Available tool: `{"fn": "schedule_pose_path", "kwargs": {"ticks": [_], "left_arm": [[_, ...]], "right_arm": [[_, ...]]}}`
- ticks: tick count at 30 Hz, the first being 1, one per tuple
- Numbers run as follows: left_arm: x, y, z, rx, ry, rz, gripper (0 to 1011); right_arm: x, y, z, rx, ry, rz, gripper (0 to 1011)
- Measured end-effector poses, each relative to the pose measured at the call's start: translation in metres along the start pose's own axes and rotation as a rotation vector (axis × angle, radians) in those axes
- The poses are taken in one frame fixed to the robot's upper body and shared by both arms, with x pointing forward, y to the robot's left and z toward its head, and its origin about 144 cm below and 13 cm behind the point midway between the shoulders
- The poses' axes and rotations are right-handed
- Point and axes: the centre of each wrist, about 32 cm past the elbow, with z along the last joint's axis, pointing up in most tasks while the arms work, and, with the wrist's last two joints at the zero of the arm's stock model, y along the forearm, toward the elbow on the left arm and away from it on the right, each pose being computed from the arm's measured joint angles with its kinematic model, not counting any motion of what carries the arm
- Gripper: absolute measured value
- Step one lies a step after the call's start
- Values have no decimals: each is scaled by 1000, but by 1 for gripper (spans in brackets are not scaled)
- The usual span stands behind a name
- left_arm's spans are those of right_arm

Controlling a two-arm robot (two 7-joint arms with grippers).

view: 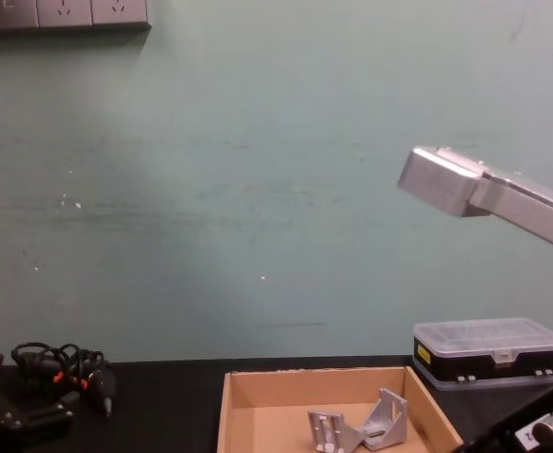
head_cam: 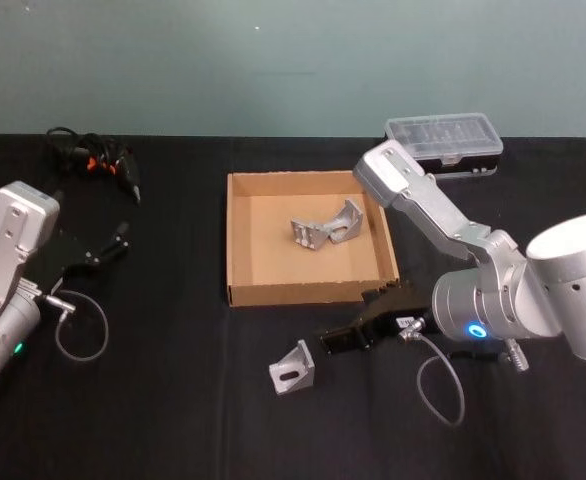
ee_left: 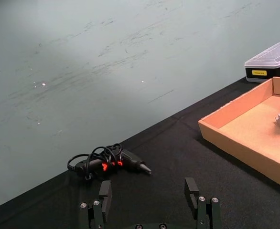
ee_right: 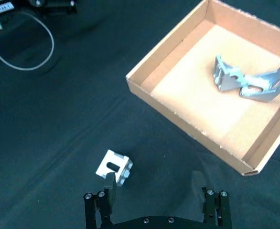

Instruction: Use one hand to pick up the angle iron from the table and place it into the box.

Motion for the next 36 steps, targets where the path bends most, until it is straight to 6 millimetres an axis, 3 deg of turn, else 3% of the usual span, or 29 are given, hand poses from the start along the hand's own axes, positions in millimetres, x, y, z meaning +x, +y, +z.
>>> {"fn": "schedule_pose_path", "kwargs": {"ticks": [16,36], "left_arm": [[0,0,0,0,0,0,1000],[0,0,0,0,0,0,1000]], "right_arm": [[-26,6,-11,5,-91,66,1003],[-38,33,2,-65,-62,61,1003]]}}
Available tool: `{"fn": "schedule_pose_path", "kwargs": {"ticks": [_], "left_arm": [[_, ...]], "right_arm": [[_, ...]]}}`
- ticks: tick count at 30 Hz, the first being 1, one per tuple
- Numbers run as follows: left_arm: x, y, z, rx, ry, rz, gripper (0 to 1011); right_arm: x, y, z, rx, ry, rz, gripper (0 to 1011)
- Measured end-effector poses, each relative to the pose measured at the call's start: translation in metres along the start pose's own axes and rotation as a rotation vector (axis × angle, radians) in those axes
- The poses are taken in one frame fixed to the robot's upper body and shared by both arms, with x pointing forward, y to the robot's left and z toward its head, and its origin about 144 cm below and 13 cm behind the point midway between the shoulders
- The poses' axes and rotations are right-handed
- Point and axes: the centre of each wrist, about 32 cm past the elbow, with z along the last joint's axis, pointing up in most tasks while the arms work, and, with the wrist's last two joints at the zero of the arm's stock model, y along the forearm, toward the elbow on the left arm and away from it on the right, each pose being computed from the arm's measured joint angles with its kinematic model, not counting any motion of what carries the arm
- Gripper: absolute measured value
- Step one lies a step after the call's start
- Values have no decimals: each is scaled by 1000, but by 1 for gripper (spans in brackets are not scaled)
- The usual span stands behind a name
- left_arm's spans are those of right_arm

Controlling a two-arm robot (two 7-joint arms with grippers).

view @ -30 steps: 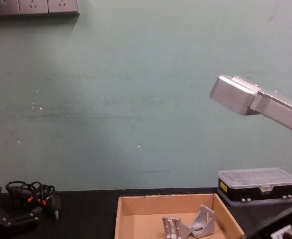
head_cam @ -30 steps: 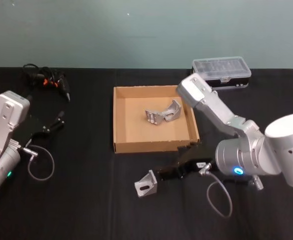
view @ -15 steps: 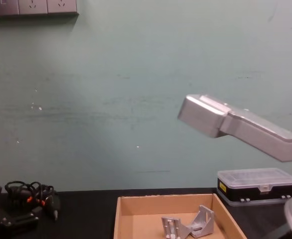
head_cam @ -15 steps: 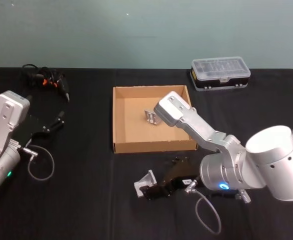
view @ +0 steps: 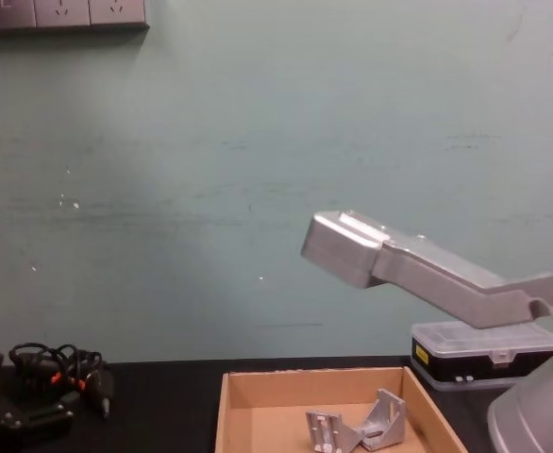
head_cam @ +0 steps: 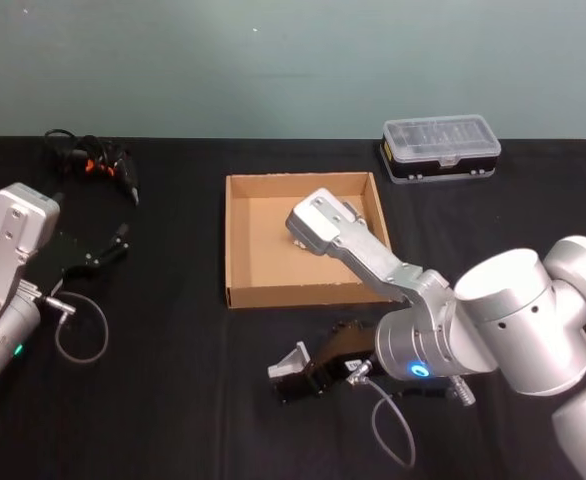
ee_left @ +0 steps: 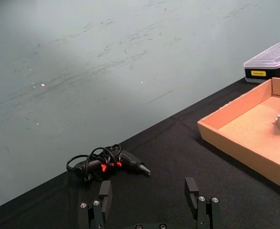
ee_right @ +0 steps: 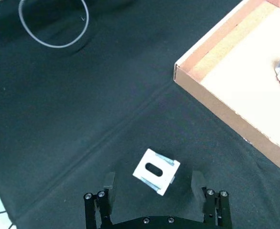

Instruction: Use one hand to pick up the angle iron from the table and place it into the box.

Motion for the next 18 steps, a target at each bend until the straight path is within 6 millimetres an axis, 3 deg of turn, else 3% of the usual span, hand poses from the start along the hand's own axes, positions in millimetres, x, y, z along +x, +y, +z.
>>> {"fn": "schedule_pose_path", "kwargs": {"ticks": [18], "left_arm": [[0,0,0,0,0,0,1000]], "right_arm": [[3,10,0,-13,21,-13,1003]]}}
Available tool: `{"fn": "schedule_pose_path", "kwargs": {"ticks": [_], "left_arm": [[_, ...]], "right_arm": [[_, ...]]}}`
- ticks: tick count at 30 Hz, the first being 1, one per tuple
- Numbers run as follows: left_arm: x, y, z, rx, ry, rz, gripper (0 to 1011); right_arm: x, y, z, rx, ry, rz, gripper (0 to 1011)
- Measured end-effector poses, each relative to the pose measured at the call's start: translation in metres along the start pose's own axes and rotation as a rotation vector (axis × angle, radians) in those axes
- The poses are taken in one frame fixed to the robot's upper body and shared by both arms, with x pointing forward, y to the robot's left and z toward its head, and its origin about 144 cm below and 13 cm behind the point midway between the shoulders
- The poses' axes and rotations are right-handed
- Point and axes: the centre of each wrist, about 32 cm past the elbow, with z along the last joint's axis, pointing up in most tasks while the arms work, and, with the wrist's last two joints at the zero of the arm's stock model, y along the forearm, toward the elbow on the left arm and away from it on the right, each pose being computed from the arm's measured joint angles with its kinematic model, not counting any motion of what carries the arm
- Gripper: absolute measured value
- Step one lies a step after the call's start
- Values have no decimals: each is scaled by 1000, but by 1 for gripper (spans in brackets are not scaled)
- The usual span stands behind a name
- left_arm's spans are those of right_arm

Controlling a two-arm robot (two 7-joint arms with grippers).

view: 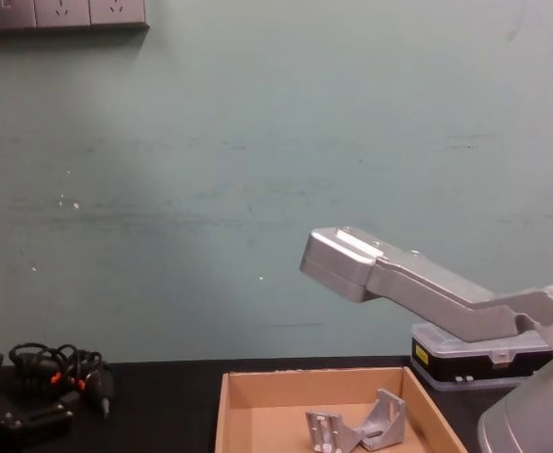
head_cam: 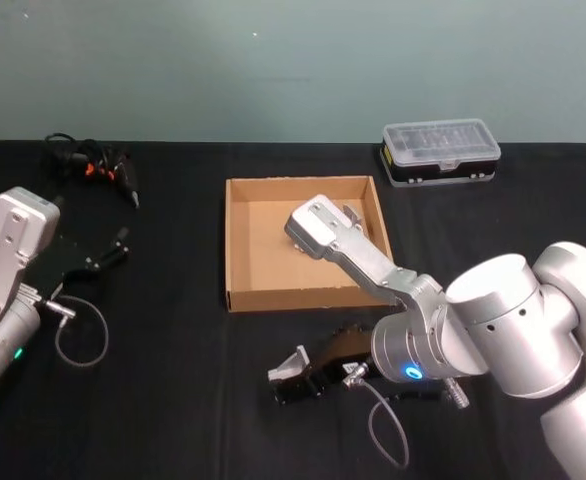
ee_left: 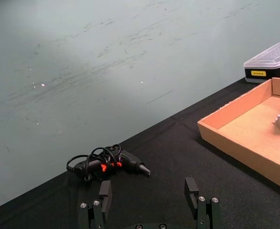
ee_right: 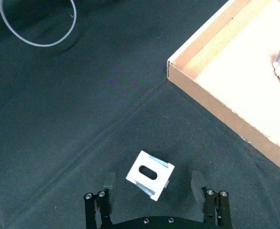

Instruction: Use one hand to pick up the angle iron from the table and place it into the box.

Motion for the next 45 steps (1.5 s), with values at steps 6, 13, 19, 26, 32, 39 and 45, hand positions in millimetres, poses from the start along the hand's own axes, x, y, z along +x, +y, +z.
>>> {"fn": "schedule_pose_path", "kwargs": {"ticks": [6,13,19,26,32,39,45], "left_arm": [[0,0,0,0,0,0,1000],[0,0,0,0,0,0,1000],[0,0,0,0,0,0,1000],[0,0,0,0,0,0,1000],[0,0,0,0,0,0,1000],[0,0,0,0,0,0,1000],[0,0,0,0,0,0,1000]], "right_arm": [[0,0,0,2,-1,0,870],[0,-1,0,3,-2,0,677],[-1,-1,0,3,-2,1,473],[-1,-1,0,3,-2,1,242],[-1,-1,0,4,-3,1,93],[-1,-1,0,4,-3,1,42],[-1,-3,0,10,-6,3,42]]}}
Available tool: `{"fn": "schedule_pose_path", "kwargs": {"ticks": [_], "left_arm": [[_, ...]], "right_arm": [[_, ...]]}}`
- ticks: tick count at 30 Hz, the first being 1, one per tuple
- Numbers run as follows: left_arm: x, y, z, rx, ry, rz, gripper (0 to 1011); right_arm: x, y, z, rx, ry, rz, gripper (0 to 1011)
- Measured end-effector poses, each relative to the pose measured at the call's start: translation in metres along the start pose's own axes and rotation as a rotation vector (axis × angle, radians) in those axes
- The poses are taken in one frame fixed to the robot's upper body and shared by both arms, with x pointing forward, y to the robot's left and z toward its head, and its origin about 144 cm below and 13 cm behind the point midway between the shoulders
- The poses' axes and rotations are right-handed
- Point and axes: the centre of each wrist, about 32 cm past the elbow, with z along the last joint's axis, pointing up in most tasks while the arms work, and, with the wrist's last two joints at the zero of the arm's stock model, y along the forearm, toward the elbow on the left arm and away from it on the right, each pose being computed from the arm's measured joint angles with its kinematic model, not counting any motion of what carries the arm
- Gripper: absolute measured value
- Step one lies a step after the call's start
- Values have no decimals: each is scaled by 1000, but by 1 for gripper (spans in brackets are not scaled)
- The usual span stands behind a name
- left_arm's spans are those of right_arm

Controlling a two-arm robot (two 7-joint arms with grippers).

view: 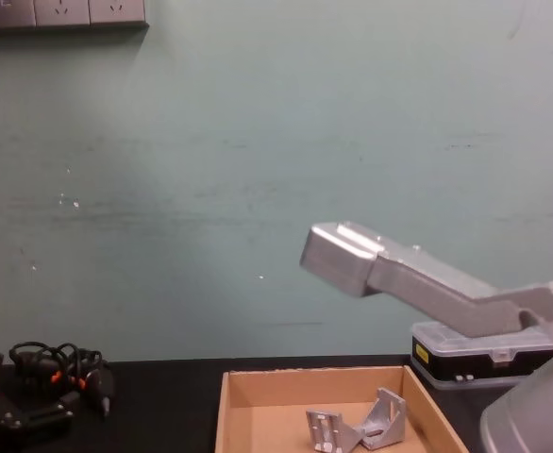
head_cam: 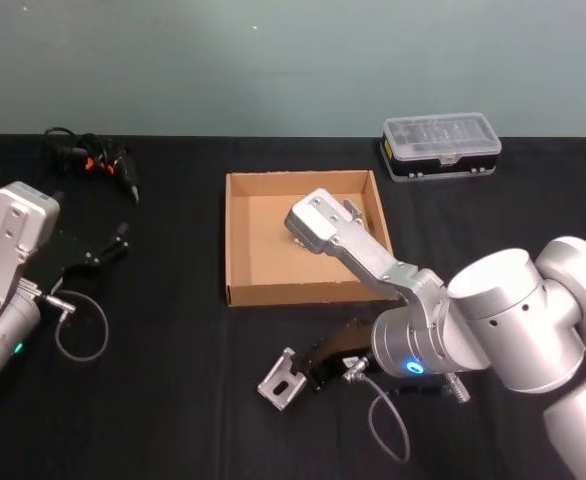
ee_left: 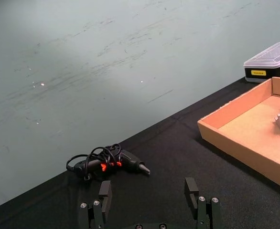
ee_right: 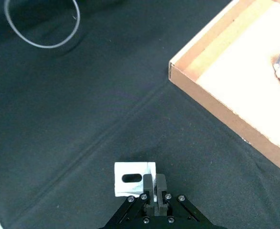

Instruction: Use one hand to pick up the angle iron from the table and place it into the box.

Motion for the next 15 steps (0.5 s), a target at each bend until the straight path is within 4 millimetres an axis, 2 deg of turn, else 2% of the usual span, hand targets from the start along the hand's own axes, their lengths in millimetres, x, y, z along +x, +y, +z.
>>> {"fn": "schedule_pose_path", "kwargs": {"ticks": [15], "left_arm": [[0,0,0,0,0,0,1000]], "right_arm": [[6,-29,6,119,4,-8,42]]}}
